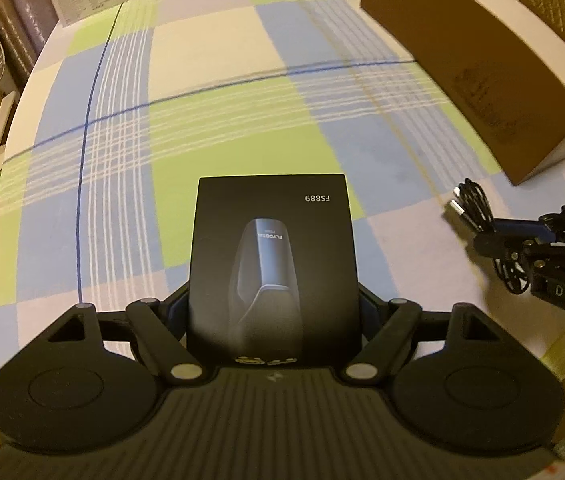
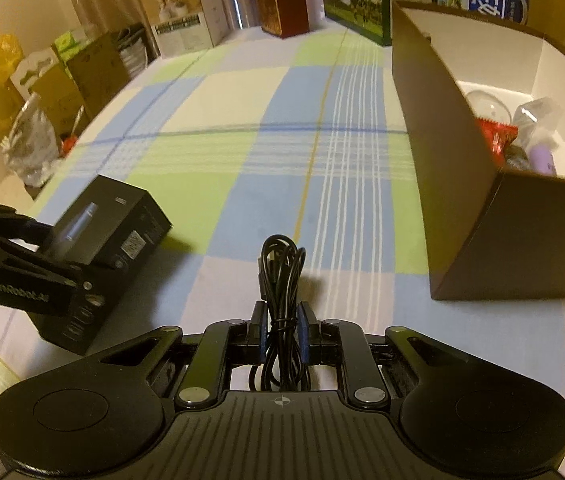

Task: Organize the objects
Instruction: 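Carry the shaver box and cable over the cardboard box with both tools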

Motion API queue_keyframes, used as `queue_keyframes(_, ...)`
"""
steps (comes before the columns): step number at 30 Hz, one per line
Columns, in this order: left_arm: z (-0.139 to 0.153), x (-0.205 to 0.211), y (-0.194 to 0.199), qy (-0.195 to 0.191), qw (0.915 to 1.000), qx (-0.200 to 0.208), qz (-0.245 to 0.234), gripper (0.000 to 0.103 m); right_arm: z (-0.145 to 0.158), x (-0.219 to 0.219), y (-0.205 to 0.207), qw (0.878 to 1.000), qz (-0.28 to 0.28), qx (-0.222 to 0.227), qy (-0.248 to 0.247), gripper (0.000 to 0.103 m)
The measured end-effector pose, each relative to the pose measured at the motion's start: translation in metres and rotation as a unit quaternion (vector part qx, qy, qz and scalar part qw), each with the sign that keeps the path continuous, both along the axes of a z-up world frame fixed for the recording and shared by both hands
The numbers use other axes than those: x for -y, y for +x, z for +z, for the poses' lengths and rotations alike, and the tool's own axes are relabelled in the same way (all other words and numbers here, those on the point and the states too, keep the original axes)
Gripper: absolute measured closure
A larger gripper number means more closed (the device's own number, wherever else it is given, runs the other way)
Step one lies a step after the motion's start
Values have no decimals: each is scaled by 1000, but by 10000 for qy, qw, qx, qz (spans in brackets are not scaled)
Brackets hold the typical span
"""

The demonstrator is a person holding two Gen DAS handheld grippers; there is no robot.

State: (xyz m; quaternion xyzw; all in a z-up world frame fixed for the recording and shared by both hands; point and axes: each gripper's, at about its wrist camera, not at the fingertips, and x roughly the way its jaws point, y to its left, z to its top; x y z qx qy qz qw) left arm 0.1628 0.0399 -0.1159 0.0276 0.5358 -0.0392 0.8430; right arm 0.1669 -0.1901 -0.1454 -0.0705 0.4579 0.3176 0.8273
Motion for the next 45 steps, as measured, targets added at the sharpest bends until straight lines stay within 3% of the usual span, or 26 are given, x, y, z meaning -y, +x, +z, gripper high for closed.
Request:
queue_keyframes(22,71,55,36,-136,9955,828,-439,27,75,23,32,9948,-141,565,834,91)
queue_keyframes(45,133,165,95,-520,9804,1584,-1047,27,130,132,111,9812,-1078,886,1332,91)
